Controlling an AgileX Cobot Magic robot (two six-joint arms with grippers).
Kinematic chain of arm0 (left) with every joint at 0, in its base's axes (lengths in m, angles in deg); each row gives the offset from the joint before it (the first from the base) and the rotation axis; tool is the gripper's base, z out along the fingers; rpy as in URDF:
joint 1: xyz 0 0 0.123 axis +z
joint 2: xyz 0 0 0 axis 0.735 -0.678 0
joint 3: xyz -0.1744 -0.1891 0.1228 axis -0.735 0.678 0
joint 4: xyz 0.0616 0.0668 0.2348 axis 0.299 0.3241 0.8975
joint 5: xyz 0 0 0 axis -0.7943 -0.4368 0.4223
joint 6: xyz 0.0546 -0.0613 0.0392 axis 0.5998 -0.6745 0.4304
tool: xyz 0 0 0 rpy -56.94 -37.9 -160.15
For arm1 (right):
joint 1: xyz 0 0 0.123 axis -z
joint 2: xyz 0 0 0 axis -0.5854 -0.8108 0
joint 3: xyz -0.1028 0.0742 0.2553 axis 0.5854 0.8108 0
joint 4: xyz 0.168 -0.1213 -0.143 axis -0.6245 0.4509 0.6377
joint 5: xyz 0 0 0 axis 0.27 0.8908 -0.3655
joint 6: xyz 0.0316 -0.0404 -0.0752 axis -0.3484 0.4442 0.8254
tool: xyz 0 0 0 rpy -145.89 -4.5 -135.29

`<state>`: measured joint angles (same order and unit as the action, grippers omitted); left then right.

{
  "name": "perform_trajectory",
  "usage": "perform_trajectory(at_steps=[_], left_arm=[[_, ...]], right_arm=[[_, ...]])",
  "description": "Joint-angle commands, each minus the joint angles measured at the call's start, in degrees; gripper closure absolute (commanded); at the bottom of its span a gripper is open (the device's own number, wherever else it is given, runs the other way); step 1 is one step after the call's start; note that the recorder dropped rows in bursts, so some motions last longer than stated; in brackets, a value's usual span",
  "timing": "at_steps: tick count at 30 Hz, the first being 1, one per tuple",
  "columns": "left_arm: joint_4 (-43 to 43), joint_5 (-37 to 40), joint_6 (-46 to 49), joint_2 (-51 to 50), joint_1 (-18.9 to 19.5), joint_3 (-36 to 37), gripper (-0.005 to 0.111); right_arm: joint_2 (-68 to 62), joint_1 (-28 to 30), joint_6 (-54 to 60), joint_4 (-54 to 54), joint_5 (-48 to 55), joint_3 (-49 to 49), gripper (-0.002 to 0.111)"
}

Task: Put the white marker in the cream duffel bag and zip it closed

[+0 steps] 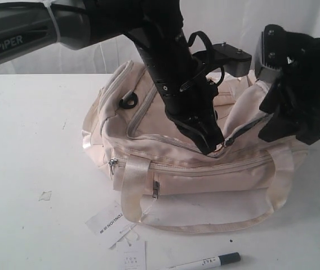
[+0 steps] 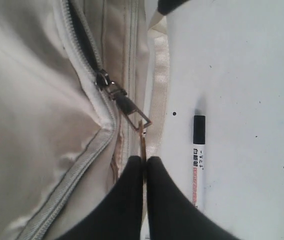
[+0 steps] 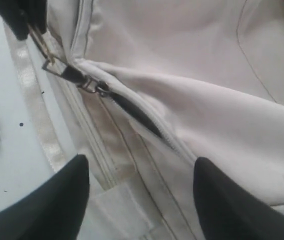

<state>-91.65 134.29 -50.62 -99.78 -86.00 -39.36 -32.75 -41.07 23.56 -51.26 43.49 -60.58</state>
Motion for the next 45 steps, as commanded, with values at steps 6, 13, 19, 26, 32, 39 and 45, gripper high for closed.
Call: perform_trajectory(at_steps=[6,13,19,26,32,39,45], left_arm=[[-0.66,2.94,0.0,0.91,-0.29,0.01,0.107],[-0.66,2.94,0.0,0.91,-0.29,0.01,0.107],[-0.68,2.71,0.0,0.91,-0.29,-0.09,0.107],[-0.68,2.05,0.0,0.91,-0.29,-0.09,0.107],[-0.68,2.05,0.0,0.91,-0.29,-0.09,0.107],[-0.68,0.05,0.0,0.91,-0.02,-0.09,0.107],[-0.95,-0.5,-0.58,0.91,2.09,-0.09,0.107]], right_arm=[[-0.33,-4.62,8.83,0.07,-11.17,3.24,0.05],[-1.77,-4.97,12.14,0.33,-10.6,3.24,0.05],[-3.72,-5.01,14.09,-1.14,-9.69,3.24,0.05],[-7.46,-5.01,14.09,-1.19,-9.98,3.24,0.061],[-7.46,-5.01,14.09,-1.0,-11.66,3.24,0.097],[-7.46,-5.01,14.09,-0.52,-11.76,3.24,0.108],[-7.46,-5.01,12.9,-0.52,-11.76,3.24,0.108]])
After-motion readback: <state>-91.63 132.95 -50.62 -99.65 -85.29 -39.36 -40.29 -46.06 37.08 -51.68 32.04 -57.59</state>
